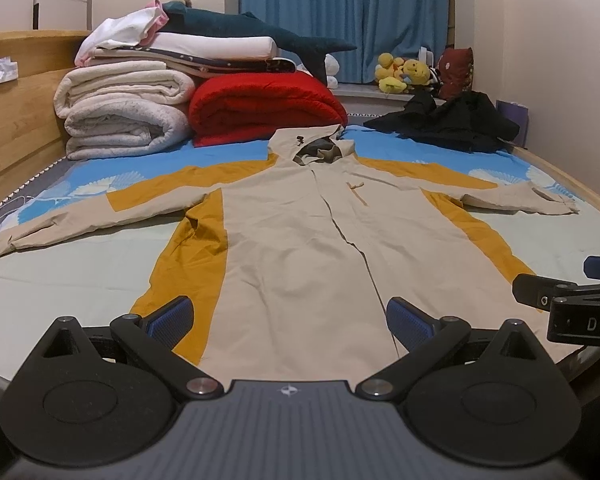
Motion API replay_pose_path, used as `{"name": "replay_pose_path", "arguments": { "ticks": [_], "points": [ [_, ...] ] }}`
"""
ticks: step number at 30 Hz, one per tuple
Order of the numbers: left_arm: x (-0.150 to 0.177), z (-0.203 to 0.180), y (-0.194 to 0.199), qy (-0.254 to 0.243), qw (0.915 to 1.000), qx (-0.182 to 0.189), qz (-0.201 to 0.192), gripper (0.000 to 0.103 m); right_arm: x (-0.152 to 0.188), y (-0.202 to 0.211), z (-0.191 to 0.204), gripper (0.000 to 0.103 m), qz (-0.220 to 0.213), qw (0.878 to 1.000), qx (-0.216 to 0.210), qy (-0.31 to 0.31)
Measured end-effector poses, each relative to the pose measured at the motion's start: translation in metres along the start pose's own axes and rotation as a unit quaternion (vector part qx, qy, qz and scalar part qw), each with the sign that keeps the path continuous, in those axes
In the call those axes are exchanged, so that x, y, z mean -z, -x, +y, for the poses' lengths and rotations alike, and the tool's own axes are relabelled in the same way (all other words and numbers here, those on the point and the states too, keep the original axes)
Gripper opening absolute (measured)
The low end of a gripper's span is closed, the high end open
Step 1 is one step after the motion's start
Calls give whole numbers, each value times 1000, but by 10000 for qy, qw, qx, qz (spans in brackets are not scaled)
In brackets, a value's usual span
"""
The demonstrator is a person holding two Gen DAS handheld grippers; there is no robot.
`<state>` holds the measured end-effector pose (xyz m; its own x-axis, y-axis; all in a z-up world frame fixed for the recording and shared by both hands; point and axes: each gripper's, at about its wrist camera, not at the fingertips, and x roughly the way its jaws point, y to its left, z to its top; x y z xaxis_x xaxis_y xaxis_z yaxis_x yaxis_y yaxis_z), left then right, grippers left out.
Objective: Fold large clothes
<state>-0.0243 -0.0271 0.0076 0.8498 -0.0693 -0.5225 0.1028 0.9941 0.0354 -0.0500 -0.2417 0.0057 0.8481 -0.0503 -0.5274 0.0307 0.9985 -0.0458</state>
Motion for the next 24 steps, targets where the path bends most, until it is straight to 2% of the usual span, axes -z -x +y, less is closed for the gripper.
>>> {"name": "replay_pose_path", "arguments": {
  "ticks": [3,5,7,8,12,15,17,19,21,22,24],
  "points": [
    [-2,2,-3,27,10000,1,66,94,1,-1,0,96,-22,10000,27,17],
    [-5,8,-10,19,9999,-76,133,66,0,-2,-2,95,-75,9998,162,31],
    [-9,22,-22,110,9994,-224,232,53,-2,-5,-10,95,-127,9993,361,-5],
    [-12,32,-29,207,9988,-337,301,51,-4,-8,-17,95,-149,9989,433,-30],
    [-18,80,-70,617,9917,-902,683,51,-12,-32,-52,87,-185,9965,810,-133],
    [-15,116,-101,875,9824,-1275,1050,52,-9,-61,-83,80,26,9917,1206,-436],
    [-5,139,-122,1076,9726,-1459,1457,54,-2,-82,-104,77,323,9874,1380,-703],
    [10,165,-140,1408,9575,-1577,1962,54,8,-99,-121,77,676,9814,1538,-932],
    [24,184,-148,1727,9439,-1664,2272,54,17,-112,-135,77,1063,9732,1639,-1215],
    [30,192,-151,1832,9394,-1684,2357,54,23,-118,-141,77,1296,9681,1623,-1401],
    [38,200,-151,1858,9392,-1663,2361,55,36,-127,-155,77,1693,9557,1550,-1842]
  ]
}}
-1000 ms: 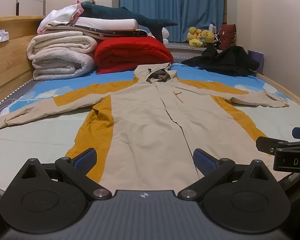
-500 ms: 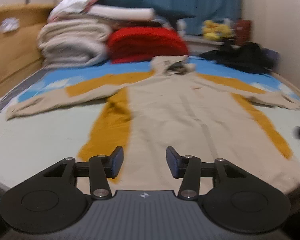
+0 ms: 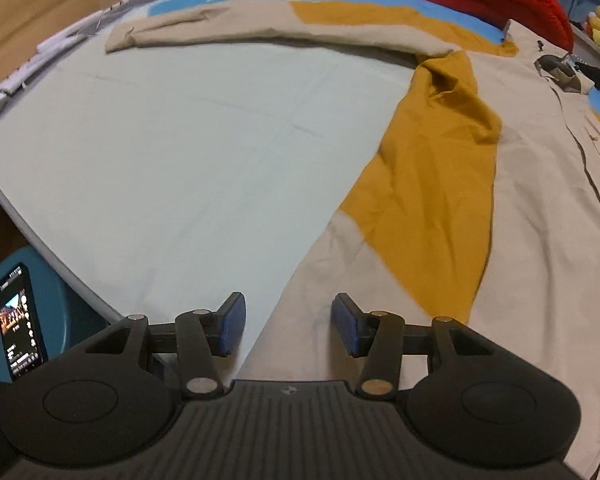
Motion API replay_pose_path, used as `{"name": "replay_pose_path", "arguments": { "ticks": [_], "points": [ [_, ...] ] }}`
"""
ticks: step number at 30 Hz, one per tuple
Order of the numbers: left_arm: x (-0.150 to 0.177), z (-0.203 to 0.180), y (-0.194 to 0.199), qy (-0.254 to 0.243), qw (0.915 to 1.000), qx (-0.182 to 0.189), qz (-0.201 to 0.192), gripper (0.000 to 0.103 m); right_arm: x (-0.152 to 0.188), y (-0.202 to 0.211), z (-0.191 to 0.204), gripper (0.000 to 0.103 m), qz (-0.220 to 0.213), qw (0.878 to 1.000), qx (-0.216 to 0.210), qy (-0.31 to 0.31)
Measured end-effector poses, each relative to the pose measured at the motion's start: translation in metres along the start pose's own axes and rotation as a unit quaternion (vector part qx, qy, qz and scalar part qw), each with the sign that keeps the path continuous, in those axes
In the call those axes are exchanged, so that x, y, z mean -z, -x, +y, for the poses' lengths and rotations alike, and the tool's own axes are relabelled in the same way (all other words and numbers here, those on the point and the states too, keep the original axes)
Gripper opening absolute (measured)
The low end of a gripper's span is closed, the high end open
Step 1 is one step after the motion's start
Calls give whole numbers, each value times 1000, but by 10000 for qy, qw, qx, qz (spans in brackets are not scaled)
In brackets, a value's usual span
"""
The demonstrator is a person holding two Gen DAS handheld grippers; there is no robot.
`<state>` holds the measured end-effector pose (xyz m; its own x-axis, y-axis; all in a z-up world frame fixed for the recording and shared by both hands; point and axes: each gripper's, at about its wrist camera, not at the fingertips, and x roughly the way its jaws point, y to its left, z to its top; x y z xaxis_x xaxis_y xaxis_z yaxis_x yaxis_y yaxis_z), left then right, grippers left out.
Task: Fold large clothes
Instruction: 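Reach the right tool to a sleeve cuff and close on it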
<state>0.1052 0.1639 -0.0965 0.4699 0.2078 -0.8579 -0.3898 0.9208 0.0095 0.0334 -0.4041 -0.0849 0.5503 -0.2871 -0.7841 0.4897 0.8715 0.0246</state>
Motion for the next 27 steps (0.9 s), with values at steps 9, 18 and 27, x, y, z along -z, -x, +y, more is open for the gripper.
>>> {"name": "replay_pose_path", "arguments": {
  "ticks": [9,18,27],
  "points": [
    [9,-3,19,-231,9992,279,-187,4,10,-4,-12,24,382,9985,60,-382],
    [15,-7,88,-215,9954,488,-797,2,-11,64,-30,4,-600,9946,75,-840],
    [15,-30,89,-580,9943,209,-875,42,-14,60,-20,3,-694,9951,285,-647]
  ]
}}
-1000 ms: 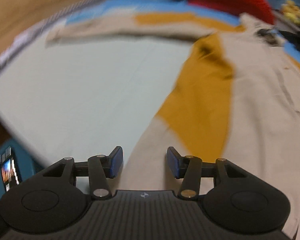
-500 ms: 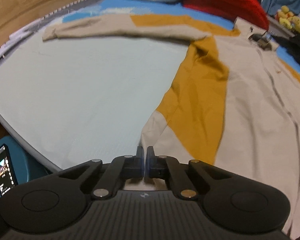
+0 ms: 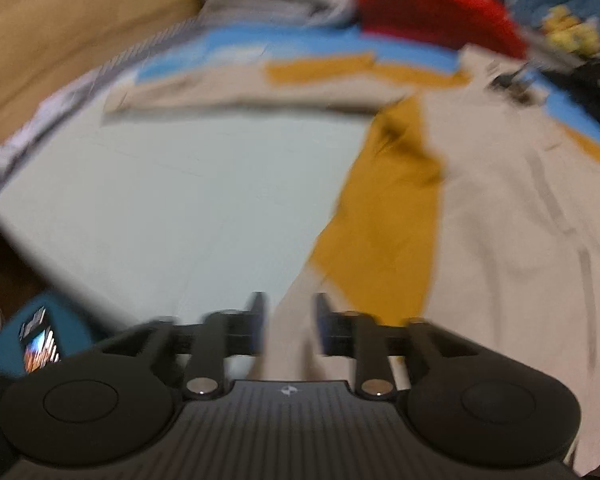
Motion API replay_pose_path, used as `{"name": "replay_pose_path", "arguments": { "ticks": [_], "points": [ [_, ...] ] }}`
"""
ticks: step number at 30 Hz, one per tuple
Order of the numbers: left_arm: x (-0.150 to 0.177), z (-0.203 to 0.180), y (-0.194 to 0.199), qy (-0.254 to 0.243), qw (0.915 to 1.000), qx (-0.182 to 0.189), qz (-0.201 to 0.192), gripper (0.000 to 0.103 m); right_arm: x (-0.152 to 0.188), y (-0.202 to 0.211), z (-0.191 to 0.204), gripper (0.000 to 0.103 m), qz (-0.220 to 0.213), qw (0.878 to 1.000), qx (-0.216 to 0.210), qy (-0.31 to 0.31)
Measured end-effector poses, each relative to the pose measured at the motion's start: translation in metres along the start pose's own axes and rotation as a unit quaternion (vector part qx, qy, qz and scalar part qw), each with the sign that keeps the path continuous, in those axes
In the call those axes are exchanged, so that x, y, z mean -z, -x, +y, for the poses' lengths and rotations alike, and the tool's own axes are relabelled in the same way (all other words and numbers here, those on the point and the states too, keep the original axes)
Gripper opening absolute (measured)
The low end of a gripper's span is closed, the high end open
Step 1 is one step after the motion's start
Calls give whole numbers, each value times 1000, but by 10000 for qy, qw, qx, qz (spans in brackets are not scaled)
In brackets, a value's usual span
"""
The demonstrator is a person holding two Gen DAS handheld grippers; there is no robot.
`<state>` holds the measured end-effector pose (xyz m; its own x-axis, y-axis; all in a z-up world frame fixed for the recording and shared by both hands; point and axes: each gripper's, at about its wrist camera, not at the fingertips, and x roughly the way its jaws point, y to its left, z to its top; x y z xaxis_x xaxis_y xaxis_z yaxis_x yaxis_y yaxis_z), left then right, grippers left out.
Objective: Fold large clothes
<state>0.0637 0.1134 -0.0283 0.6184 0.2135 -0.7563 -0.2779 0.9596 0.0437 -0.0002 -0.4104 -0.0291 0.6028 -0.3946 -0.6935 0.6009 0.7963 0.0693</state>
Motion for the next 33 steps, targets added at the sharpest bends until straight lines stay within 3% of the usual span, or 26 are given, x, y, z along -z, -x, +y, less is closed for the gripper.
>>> {"name": "replay_pose_path", "arguments": {
  "ticks": [2,3,4,7,8,11,12,14,17,20,23,25,27,30,33],
  "points": [
    [-1,-15,5,-224,9989,360,-192,47,1,8,17,3,-360,9976,-498,309],
    [1,-22,3,-287,9982,510,-124,47,2,9,26,12,-437,9951,-724,504],
    [5,-27,-5,-294,9973,671,95,47,6,8,35,24,-449,9929,-868,678],
    [19,-30,-39,-92,9901,868,1101,46,19,-9,55,34,-103,9880,-1164,1013],
    [25,-29,-47,-24,9873,759,1398,46,25,-18,60,35,166,9870,-1175,1084],
    [18,-32,-37,-77,9912,700,1122,47,44,-48,64,37,1118,9812,-857,1320],
    [14,-35,-32,-103,9923,755,979,50,47,-52,62,37,1185,9814,-738,1317],
    [14,-41,-28,-216,9932,741,870,66,43,-53,61,37,1186,9825,-707,1247],
    [25,-49,-42,-314,9893,621,1284,66,43,-53,65,37,1183,9818,-661,1334],
    [15,-46,-24,-250,9942,645,826,66,45,-35,65,37,763,9882,-607,1180],
    [-2,-49,11,-427,9959,780,-163,66,34,-2,69,37,-200,9893,-881,1147],
    [-8,-54,32,-523,9934,765,-669,66,27,20,75,37,-871,9828,-1006,1281],
    [-21,-55,42,-435,9918,818,-880,66,25,36,78,37,-1324,9761,-1054,1364],
    [-54,-57,63,-445,9879,1045,-1060,66,21,49,84,37,-1712,9694,-968,1472],
    [-97,-63,79,-856,9770,1045,-1649,67,20,58,94,37,-2029,9630,-798,1582]
  ]
}}
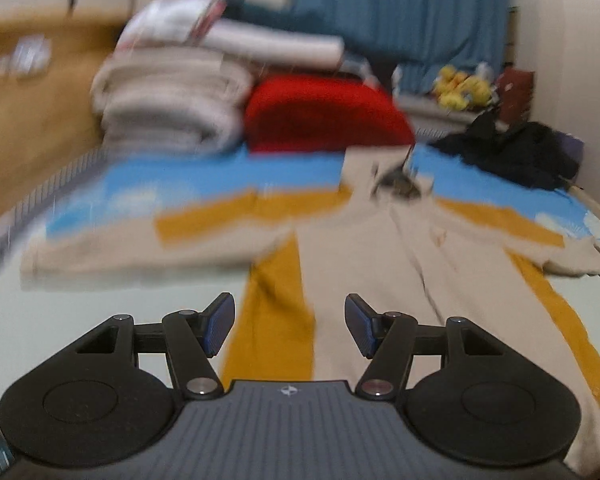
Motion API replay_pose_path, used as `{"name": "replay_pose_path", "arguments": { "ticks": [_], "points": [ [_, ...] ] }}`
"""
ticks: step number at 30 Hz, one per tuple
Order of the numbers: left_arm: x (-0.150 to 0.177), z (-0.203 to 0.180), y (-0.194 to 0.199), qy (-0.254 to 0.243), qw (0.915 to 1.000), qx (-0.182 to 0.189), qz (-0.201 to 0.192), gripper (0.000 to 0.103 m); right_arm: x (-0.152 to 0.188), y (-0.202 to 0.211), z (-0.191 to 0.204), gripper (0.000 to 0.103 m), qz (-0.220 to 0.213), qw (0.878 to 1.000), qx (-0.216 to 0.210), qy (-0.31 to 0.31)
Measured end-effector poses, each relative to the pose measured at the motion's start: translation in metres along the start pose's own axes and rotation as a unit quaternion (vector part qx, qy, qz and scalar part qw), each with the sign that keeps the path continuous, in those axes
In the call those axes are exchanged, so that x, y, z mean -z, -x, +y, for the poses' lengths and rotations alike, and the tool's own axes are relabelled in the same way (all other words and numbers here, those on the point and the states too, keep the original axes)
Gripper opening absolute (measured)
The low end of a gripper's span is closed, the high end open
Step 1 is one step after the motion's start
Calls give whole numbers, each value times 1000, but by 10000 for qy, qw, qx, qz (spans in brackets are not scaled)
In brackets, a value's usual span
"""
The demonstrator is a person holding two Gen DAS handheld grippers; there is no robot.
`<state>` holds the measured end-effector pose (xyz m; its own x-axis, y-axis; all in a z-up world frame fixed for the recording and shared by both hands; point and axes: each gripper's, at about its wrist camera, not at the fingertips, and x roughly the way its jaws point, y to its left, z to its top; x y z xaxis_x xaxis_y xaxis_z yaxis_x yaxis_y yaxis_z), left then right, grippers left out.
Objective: Fold large clothes
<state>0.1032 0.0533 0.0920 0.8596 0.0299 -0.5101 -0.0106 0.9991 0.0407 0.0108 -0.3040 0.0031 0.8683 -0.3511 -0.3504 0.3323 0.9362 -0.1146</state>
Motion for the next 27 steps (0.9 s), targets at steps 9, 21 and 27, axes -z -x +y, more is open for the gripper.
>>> {"name": "replay_pose_path", "arguments": {
  "ticks": [9,21,27],
  "points": [
    [-91,26,-100,-132,9973,-473,-554,69,-26,21,16,37,-599,9982,-102,18],
    [-61,71,-184,304,9967,-755,-15,65,-107,-13,59,52,-1235,9894,-759,16],
    [-51,96,-210,622,9949,-744,269,62,-146,-51,117,56,-1358,9825,-1277,50]
  ]
}}
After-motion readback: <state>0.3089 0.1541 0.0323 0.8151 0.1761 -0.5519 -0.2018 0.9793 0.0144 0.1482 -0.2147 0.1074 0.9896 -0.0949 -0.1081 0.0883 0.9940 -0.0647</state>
